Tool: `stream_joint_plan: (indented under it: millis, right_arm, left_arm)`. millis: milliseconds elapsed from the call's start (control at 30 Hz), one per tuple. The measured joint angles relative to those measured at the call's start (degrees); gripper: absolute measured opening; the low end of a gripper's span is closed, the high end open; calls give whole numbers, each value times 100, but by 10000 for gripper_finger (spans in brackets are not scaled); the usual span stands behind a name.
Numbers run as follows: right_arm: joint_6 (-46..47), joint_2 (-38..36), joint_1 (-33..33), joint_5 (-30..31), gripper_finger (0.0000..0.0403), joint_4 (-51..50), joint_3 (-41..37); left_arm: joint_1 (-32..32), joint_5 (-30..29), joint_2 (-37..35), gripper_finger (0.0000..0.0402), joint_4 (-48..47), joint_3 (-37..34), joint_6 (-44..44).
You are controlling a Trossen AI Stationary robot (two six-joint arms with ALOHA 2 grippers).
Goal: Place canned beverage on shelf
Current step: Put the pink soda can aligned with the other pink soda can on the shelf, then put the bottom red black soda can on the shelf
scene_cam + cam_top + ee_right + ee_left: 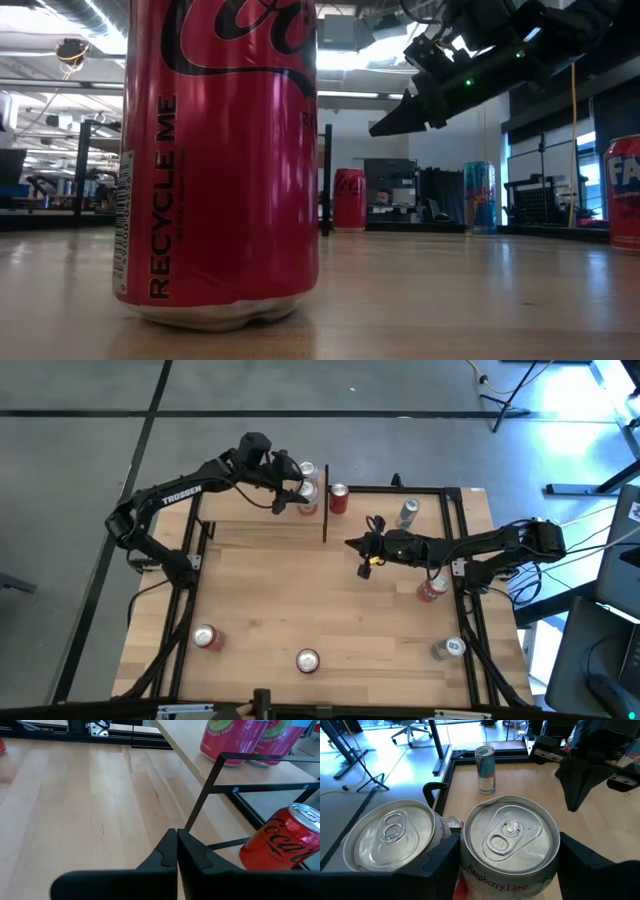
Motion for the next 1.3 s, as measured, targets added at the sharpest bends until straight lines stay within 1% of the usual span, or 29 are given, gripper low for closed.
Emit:
stream_joint_plan:
  millis: [100,167,433,600,733,933,1033,1167,1233,1300]
  right_arm:
    - [-34,0,0,0,1,0,0]
    - [-37,0,0,-1,1,-1,0]
    - [-39,-1,0,-3,1,-2,0]
    - [-41,0,0,-4,1,-4,0]
    - [-41,0,0,-8,1,-4,0]
    - [-41,0,0,-11,1,-4,0]
    - [9,-1,2,-19,1,56,0]
    - [96,0,7,-315,1,254,0]
    - [97,0,7,-430,1,262,0]
    - [99,0,7,-526,1,258,0]
  left_arm:
    - [0,-5,0,222,17,0,-19]
    - [-2,-5,0,231,18,-2,-47]
    - [-2,-5,0,304,22,-5,-13]
    - [-2,-26,-116,330,114,-7,-11]
    - [-52,-57,-275,334,116,-7,-11]
    - [-171,-404,-637,331,117,-7,-28]
    - [-318,-464,-779,333,182,-7,-486]
    - [-603,-447,-825,335,425,0,-1172]
    - [-760,-291,-815,334,320,-2,-1108]
    - [-983,-270,-815,332,209,-2,-903]
